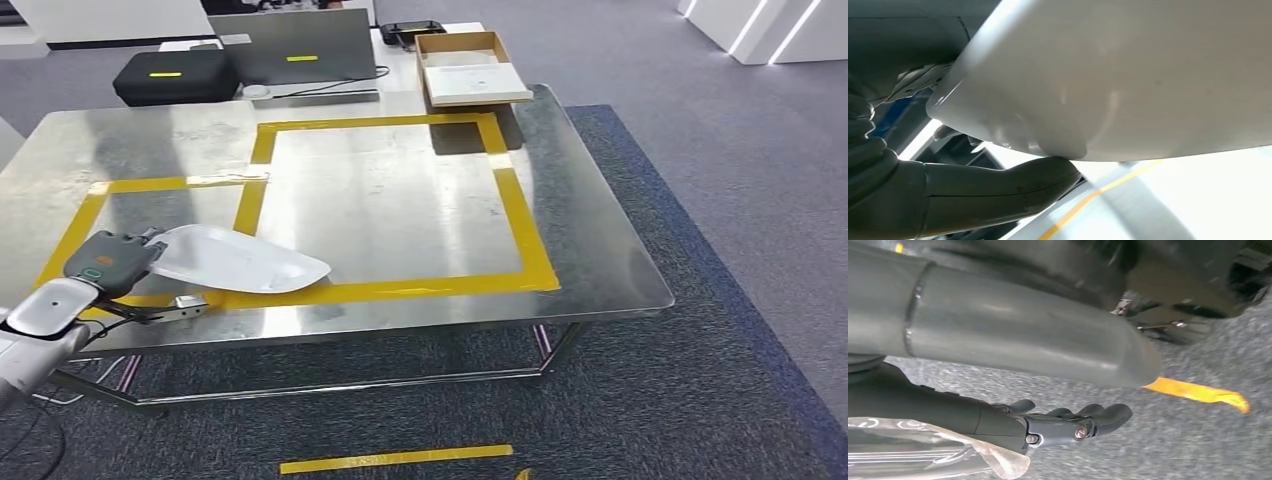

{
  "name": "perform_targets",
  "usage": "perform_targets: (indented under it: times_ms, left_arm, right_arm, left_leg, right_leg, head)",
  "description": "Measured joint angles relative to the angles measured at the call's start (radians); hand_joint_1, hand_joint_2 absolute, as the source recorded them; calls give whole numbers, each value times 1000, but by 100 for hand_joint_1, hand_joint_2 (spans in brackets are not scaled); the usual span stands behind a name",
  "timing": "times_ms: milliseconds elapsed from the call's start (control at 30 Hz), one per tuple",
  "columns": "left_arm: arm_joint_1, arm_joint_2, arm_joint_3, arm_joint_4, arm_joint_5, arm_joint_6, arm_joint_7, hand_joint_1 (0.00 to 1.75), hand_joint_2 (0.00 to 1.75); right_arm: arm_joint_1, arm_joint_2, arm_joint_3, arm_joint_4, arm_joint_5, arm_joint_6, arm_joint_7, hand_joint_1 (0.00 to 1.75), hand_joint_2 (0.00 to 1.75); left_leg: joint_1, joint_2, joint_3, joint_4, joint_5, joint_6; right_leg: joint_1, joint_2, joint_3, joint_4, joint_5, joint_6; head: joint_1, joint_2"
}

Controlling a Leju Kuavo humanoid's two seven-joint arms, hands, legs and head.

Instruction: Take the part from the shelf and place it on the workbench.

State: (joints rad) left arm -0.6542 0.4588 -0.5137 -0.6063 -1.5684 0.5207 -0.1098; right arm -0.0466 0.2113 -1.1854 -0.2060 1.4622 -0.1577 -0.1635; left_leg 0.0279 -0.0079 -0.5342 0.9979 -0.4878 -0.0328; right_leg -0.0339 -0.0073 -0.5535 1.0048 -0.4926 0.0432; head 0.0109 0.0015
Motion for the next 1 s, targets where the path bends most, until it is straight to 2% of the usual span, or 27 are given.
perform_targets:
  times_ms: [67,267,400,1000]
  left_arm:
    - [-26,-7,-27,5,4,-18,12,0,175]
    - [-62,-9,-65,15,34,-23,34,0,175]
    - [-67,-5,-82,18,39,-13,49,0,0]
    - [-65,2,-113,22,102,-23,50,0,0]
  right_arm:
    - [8,-4,3,0,0,-3,6,0,0]
    - [26,-13,6,0,-4,-10,27,0,0]
    - [27,-13,7,0,-3,-10,39,0,0]
    - [25,-15,8,0,-2,-15,13,0,0]
  left_leg:
    - [0,9,-3,0,2,0]
    - [0,16,-6,1,1,0]
    - [0,16,-7,1,1,0]
    - [0,16,-10,1,1,1]
  right_leg:
    - [0,11,-5,0,5,1]
    - [0,17,-10,0,5,1]
    - [0,17,-12,0,5,1]
    - [0,16,-14,-1,5,1]
  head:
    - [0,0]
    - [0,0]
    - [0,0]
    - [0,0]
